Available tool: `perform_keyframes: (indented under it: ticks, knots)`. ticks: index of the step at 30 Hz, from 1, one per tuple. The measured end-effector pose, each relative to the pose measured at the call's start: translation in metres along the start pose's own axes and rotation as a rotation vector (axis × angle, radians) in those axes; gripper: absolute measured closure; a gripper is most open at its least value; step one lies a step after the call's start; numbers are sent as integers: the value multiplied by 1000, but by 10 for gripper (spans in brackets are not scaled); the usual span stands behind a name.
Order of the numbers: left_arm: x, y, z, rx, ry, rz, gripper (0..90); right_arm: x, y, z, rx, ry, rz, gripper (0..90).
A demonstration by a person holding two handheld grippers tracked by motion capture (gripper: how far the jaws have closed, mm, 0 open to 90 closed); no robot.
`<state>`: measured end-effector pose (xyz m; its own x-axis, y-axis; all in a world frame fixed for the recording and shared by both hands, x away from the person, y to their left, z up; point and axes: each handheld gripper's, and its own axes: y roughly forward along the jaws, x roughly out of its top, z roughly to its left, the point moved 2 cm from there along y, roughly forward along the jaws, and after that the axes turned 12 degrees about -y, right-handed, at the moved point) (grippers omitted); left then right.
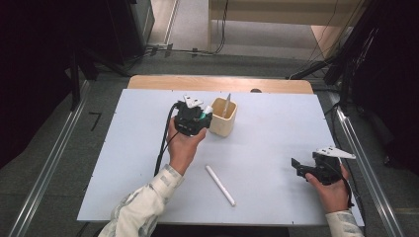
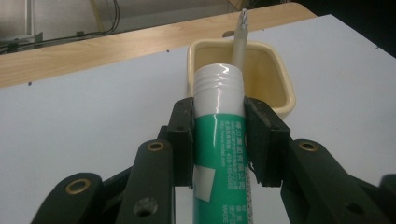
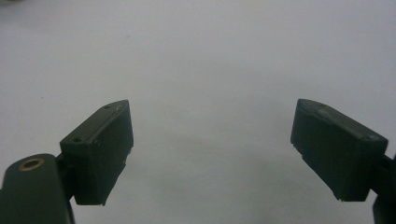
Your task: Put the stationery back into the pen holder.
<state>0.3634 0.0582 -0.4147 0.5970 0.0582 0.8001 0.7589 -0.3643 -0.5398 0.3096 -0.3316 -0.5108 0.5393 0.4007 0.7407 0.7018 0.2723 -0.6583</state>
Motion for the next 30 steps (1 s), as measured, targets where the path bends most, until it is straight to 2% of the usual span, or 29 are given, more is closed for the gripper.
perform_keyframes:
  ticks: [15,30]
  knots:
    - [22,24,-10,3,6,17,663,0,0,0,2,-1,-2,114]
    - [46,46,-14,20,-13,24,663,1,0,-1,6,-2,-4,114]
